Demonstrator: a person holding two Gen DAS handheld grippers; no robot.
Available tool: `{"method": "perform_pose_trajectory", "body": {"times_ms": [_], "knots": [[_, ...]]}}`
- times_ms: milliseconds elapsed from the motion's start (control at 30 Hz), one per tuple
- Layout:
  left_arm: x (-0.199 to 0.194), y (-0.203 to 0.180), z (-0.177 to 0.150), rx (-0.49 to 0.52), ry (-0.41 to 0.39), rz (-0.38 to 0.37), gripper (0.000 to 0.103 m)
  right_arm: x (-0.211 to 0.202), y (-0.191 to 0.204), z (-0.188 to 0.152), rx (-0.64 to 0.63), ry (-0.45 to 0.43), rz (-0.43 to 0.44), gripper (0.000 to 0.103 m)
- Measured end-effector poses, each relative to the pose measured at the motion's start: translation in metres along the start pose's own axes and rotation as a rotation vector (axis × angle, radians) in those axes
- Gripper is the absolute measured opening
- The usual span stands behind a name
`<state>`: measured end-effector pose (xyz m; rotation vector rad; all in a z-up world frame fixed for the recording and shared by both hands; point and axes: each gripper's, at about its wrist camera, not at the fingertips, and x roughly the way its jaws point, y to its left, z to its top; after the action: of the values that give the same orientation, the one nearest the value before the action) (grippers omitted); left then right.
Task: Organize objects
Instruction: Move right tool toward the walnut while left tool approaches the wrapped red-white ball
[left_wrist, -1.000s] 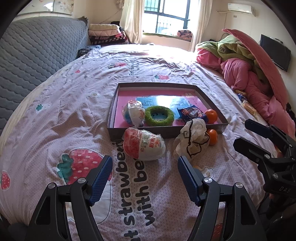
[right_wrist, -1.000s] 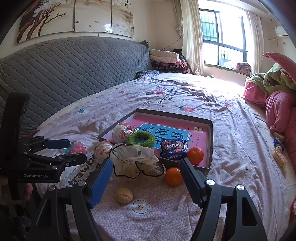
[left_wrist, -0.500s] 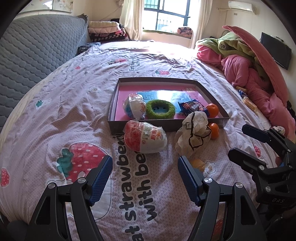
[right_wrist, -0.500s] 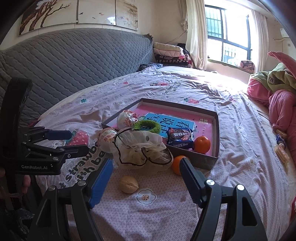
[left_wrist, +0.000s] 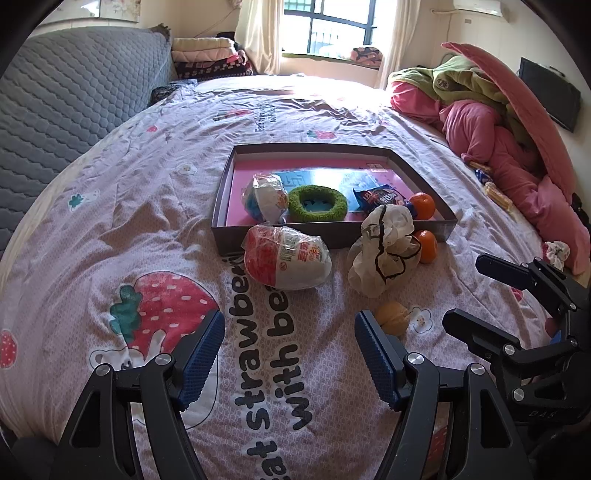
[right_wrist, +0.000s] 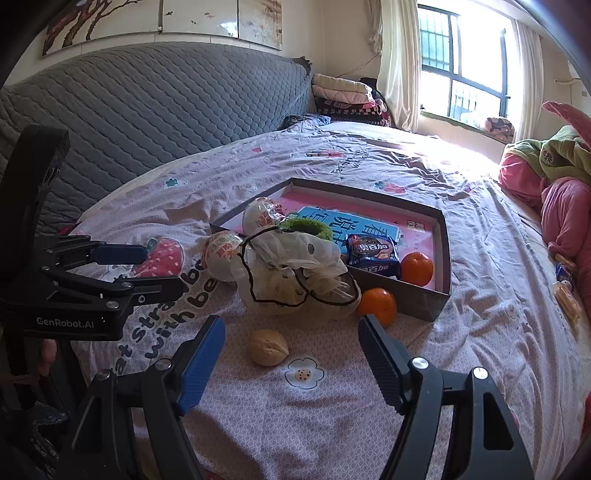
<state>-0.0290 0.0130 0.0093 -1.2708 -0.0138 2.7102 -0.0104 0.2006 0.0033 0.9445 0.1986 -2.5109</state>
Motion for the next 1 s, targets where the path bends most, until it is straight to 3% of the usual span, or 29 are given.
{"method": "perform_pose_trajectory", "body": {"times_ms": [1000], "knots": [[0.018,-0.002,-0.009,0.006,0.058,-0.011,0.074,0.017,0.007,-0.016,0.006,0.080,0.028,0.074]]}}
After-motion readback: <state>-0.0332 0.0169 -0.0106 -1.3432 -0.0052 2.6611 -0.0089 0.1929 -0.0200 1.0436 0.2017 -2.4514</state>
